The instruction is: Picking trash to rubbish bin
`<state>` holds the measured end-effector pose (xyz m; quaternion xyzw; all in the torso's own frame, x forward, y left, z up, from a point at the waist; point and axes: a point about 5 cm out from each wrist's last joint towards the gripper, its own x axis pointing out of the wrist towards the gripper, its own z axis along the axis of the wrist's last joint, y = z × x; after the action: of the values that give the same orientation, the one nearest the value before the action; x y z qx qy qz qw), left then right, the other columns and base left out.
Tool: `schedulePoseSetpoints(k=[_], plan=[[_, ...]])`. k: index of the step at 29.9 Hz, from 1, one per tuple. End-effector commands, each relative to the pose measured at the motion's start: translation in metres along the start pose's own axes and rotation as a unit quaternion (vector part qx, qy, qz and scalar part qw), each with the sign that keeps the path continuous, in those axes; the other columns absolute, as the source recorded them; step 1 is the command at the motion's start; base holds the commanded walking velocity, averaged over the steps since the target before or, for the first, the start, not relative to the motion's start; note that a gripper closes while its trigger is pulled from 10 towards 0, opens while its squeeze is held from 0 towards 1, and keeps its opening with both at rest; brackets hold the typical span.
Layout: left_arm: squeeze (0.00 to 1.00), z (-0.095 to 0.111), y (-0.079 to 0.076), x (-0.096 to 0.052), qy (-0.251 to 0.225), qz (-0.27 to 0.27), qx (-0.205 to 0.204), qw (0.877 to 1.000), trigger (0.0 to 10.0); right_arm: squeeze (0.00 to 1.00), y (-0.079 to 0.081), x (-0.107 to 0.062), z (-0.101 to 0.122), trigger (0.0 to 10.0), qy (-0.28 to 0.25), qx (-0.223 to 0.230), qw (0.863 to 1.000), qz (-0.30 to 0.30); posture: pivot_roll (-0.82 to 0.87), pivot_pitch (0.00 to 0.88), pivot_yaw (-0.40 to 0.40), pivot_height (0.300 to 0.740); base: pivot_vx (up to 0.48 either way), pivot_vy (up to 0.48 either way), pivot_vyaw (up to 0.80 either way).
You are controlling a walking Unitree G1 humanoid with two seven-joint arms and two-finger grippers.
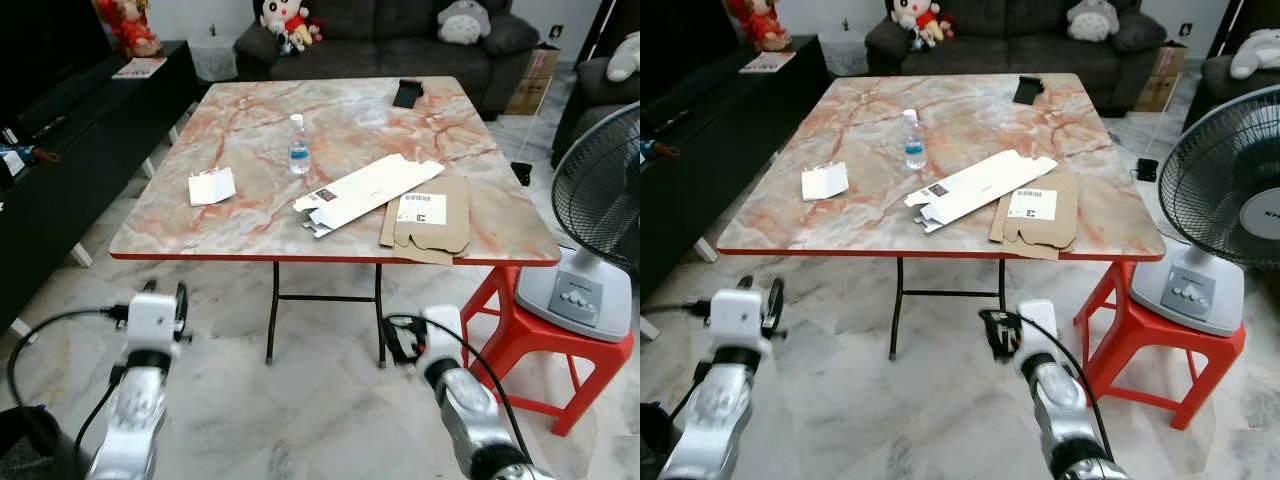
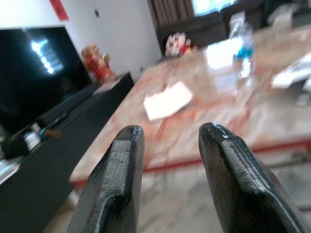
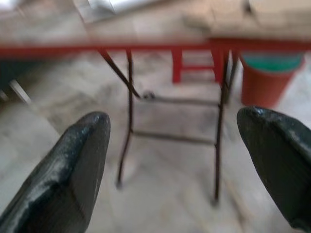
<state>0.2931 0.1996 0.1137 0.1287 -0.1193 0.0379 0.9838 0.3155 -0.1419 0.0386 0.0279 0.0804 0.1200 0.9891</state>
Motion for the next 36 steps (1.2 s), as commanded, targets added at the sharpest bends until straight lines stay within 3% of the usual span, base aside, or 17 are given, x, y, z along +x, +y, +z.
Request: schedulePoseSetpoints(k=[1,6,9,13,22,28,36], plan=[[0.0,0.013,-0.005,0.009,-0.016,-0.01,-0.003,1.0,10.0,0.0,0.007,0.011,0.024,10.0,-0.052,-0.004,0.999,0.016,0.07,0.0,0.034,0.74,0.0,0.0,0.0],[0.0,0.023,-0.012,0.017,-0.019,-0.014,-0.023,0.999,10.0,0.0,0.015,0.017,0.038,10.0,-0.08,-0.004,0.996,0.03,0.07,0.0,0.038,0.74,0.0,0.0,0.0],[0.0,0.032,-0.036,0.047,-0.011,-0.024,-0.051,0.998,10.0,0.0,0.037,0.029,0.057,10.0,-0.109,-0.01,0.993,0.051,0.05,0.0,0.052,0.74,0.0,0.0,0.14],[0.0,0.039,-0.051,0.059,-0.011,-0.046,-0.054,0.997,10.0,0.0,0.049,0.031,0.057,10.0,-0.113,-0.007,0.992,0.062,0.04,0.0,0.065,0.74,0.0,0.0,0.68],[0.0,0.035,-0.058,0.057,0.002,-0.06,-0.058,0.996,10.0,0.0,0.053,0.029,0.058,10.0,-0.12,-0.008,0.99,0.072,0.03,0.0,0.081,0.74,0.223,0.0,0.17],[0.0,0.033,-0.058,0.057,0.007,-0.058,-0.061,0.996,10.0,0.0,0.053,0.03,0.059,10.0,-0.12,-0.008,0.99,0.073,0.03,0.0,0.079,0.74,0.312,0.0,0.75],[0.0,0.032,-0.056,0.058,0.01,-0.054,-0.063,0.997,10.0,0.0,0.057,0.03,0.06,10.0,-0.127,-0.014,0.988,0.081,0.03,0.0,0.081,0.74,0.371,0.0,0.17]])
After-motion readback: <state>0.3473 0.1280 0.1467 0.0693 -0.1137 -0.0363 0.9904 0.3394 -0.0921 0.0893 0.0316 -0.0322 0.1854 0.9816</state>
